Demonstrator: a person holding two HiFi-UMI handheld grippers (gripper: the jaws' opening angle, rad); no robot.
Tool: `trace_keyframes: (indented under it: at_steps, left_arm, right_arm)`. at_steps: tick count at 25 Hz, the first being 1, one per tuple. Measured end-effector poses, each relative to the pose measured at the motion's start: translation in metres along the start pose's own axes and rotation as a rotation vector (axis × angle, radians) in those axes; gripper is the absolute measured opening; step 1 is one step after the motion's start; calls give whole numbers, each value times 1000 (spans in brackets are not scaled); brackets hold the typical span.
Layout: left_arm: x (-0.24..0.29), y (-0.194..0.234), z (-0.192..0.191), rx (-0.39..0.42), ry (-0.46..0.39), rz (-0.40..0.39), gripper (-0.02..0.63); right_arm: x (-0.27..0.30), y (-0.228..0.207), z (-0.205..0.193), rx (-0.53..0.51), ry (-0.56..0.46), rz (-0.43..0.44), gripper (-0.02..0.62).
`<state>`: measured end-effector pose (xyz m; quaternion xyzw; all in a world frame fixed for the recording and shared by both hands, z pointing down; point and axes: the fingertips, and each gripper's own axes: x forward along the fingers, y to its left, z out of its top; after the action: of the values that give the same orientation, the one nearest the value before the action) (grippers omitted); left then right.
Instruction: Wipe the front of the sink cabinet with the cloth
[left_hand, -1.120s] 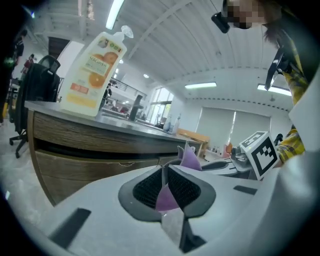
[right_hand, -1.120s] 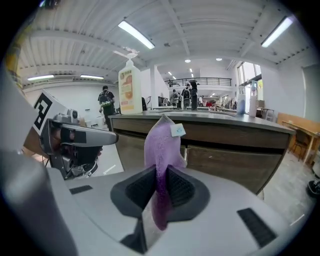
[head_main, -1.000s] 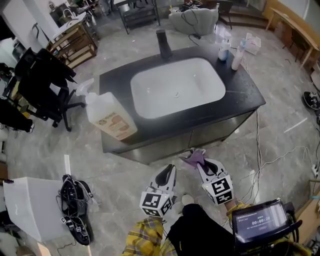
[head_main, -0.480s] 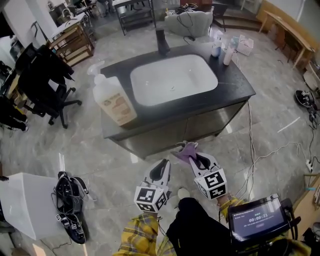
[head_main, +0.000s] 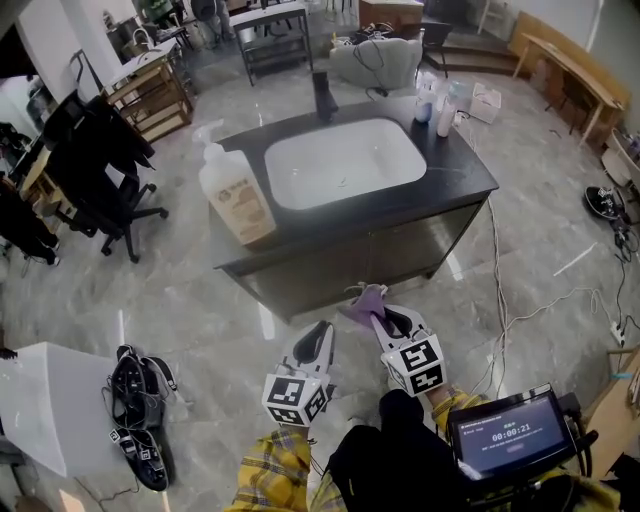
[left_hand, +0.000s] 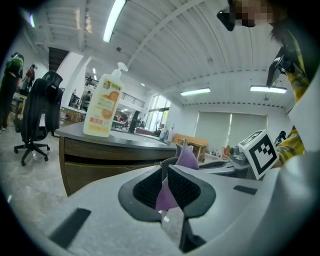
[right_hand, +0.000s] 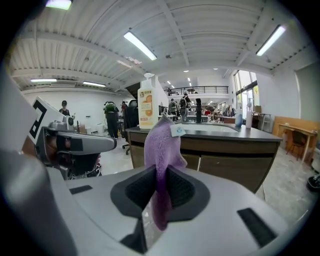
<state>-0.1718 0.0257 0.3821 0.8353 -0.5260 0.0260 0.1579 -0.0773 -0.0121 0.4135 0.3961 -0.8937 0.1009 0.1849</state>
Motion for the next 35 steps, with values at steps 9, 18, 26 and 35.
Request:
trace_keyframes:
  at_steps: [9, 18, 26, 35]
  left_arm:
    - [14, 6, 2, 15, -18, 60, 35]
    - [89, -1, -9, -16, -4, 112, 35]
    - [149, 9, -29, -46, 32, 167, 35]
    - [206, 18, -53, -66, 64, 216, 35]
  right_arm:
    - [25, -16, 1, -22, -19, 34, 41]
    - [60, -76, -9, -10, 4, 79, 41]
    - [96, -121, -24, -110, 50, 133, 41]
    - [130, -160, -41, -164, 75, 172, 41]
